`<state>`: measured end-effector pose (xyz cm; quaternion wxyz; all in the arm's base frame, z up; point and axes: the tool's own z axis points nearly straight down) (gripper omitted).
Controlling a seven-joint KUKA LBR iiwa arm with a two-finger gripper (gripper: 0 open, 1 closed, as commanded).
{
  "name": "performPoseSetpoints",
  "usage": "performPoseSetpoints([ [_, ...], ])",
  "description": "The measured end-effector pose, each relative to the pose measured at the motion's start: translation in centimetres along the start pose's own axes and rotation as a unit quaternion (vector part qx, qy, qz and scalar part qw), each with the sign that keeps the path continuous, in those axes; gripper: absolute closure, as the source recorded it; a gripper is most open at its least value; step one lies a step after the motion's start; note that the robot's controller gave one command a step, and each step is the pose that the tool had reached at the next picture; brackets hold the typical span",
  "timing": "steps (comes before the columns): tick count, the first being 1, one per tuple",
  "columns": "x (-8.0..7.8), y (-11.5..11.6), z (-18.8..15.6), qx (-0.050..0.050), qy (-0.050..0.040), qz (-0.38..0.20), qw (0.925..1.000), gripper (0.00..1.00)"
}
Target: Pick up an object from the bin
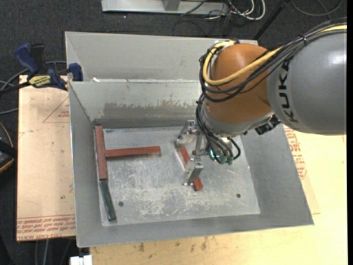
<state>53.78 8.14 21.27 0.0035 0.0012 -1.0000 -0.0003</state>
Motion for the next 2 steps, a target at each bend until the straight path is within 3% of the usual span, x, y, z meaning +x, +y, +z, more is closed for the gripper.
performPoseSetpoints([
  [1,-0.2,-0.1,-0.4,0.000,-0.0038,0.001,1.0000,0.00],
  [2,-5.7,4.1,7.0,-0.001,-0.0087,-0.018,0.9998,0.00],
])
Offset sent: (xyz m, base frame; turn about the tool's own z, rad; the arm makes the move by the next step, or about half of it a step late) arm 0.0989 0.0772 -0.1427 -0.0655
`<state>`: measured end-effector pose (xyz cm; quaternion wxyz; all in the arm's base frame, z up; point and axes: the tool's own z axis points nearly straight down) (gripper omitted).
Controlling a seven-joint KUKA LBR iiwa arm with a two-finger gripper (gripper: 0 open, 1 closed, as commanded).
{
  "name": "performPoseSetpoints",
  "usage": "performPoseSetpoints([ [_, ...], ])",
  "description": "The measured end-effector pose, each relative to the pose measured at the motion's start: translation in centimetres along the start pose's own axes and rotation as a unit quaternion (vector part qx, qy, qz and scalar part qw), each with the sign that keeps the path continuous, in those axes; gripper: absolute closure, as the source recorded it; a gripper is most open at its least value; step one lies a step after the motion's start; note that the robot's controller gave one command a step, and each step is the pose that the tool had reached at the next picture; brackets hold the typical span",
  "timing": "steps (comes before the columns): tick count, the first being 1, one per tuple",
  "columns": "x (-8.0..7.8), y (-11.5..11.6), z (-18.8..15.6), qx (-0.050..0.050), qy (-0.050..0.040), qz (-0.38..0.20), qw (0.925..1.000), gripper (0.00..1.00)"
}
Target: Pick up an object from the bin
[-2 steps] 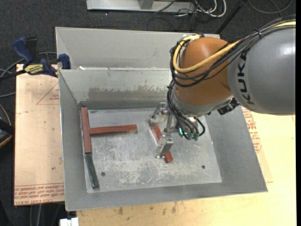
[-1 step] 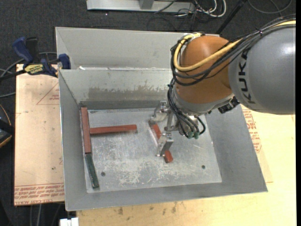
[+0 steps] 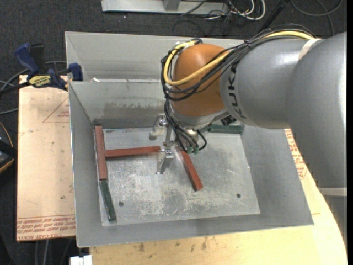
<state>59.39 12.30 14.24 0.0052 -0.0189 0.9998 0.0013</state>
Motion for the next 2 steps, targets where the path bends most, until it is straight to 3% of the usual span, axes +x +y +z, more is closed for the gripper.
performPoseSetpoints([
  [1,-2.01,2.34,0.53,0.001,0.0065,0.018,0.9998,0.00],
  [2,-2.57,3.26,-0.24,0.000,0.0031,0.052,0.9986,0.00],
])
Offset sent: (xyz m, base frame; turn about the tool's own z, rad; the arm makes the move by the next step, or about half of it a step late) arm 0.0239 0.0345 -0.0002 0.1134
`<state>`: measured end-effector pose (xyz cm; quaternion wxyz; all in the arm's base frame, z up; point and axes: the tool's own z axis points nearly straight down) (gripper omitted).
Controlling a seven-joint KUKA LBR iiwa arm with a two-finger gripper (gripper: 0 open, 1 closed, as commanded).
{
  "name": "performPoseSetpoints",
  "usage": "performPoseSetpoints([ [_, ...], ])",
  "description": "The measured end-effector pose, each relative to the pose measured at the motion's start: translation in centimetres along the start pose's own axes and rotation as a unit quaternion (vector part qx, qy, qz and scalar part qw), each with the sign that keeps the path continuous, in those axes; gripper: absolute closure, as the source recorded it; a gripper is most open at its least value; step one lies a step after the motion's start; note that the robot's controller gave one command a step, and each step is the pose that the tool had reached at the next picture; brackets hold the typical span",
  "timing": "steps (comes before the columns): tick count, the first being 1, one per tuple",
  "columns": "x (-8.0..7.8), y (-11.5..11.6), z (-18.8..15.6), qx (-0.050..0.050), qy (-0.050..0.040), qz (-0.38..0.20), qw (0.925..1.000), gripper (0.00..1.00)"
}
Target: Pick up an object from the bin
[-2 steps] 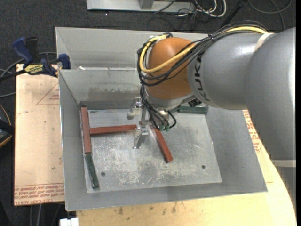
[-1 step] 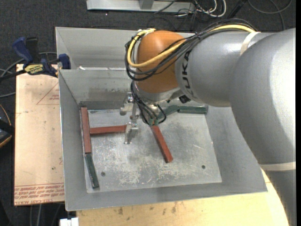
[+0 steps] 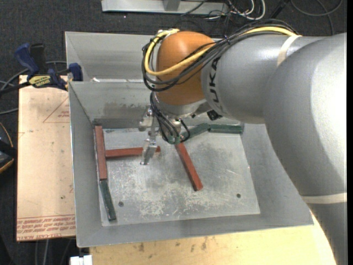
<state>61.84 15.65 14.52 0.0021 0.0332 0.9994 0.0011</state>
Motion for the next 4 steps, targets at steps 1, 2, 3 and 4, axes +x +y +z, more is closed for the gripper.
performPoseSetpoints([
  [1,0.7,0.5,7.3,-0.001,-0.0021,0.006,1.0000,0.00],
  [2,0.7,0.4,6.3,-0.001,-0.0001,0.007,1.0000,1.00],
  [3,0.7,0.4,6.3,-0.001,-0.0001,0.007,1.0000,1.00],
  [4,0.8,0.4,6.1,0.000,0.0016,0.007,1.0000,1.00],
])
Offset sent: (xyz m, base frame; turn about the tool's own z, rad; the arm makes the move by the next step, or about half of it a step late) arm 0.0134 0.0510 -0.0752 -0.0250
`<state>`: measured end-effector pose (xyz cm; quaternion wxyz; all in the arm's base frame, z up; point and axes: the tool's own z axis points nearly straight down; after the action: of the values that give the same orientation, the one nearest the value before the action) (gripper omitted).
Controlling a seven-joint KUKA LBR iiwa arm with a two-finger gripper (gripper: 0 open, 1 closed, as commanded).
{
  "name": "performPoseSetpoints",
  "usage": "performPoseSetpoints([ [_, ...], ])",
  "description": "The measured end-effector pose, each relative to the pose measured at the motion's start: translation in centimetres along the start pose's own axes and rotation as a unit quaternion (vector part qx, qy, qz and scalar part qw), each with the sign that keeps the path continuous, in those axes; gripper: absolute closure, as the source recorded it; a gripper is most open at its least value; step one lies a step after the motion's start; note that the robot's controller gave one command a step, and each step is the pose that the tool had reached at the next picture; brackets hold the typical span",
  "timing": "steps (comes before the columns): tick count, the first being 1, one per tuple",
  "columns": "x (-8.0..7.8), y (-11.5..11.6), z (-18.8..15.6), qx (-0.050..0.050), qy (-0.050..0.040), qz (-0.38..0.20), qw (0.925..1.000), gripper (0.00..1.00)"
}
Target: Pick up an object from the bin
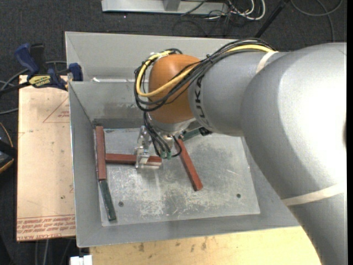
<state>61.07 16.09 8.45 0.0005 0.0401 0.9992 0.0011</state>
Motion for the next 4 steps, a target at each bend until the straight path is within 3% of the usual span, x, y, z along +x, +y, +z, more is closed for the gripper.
performPoseSetpoints([
  [1,0.1,0.0,-1.5,0.001,0.0023,0.000,1.0000,1.00],
  [2,-0.1,0.1,-2.5,0.000,-0.0018,0.000,1.0000,1.00],
  [4,0.1,0.0,-4.1,0.001,0.0021,0.000,1.0000,1.00],
])
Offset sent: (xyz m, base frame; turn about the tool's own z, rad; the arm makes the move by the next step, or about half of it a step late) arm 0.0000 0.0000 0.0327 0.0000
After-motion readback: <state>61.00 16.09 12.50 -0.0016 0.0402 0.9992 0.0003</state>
